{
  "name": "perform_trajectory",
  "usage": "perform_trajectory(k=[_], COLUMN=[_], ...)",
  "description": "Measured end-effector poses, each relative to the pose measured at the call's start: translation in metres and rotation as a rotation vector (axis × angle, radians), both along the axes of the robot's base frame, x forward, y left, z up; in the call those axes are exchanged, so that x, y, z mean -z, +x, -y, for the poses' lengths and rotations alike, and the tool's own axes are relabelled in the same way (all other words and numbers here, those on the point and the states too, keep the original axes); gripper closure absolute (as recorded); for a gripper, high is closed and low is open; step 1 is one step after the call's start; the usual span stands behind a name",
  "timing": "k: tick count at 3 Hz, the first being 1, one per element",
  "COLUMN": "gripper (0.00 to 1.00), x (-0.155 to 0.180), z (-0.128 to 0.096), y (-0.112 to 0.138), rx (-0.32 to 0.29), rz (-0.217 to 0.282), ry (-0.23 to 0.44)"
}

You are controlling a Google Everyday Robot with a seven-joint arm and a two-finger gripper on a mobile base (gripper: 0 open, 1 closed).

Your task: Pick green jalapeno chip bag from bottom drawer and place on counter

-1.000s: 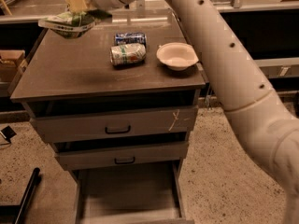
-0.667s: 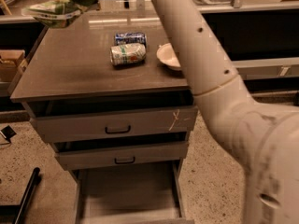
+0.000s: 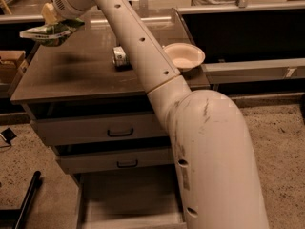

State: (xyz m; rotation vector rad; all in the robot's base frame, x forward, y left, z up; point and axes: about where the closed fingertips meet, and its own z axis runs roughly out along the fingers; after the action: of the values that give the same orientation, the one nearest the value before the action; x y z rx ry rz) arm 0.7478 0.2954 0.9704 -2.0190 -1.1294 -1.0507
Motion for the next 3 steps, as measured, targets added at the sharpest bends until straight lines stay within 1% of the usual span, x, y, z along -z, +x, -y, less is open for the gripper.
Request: perform_trajectory(k=[1,2,3], gripper=[0.54,0.23,0.0], x=[-0.0007,-0.0006,-0.0006], z=[-0.0015,-0.0016,-0.0017], y=[-0.0007,-0.0007,-0.0008], rx=[-0.002,-0.002,-0.002], rz=[0.0,0.0,0.0], ry=[0.001,0.001,0.001])
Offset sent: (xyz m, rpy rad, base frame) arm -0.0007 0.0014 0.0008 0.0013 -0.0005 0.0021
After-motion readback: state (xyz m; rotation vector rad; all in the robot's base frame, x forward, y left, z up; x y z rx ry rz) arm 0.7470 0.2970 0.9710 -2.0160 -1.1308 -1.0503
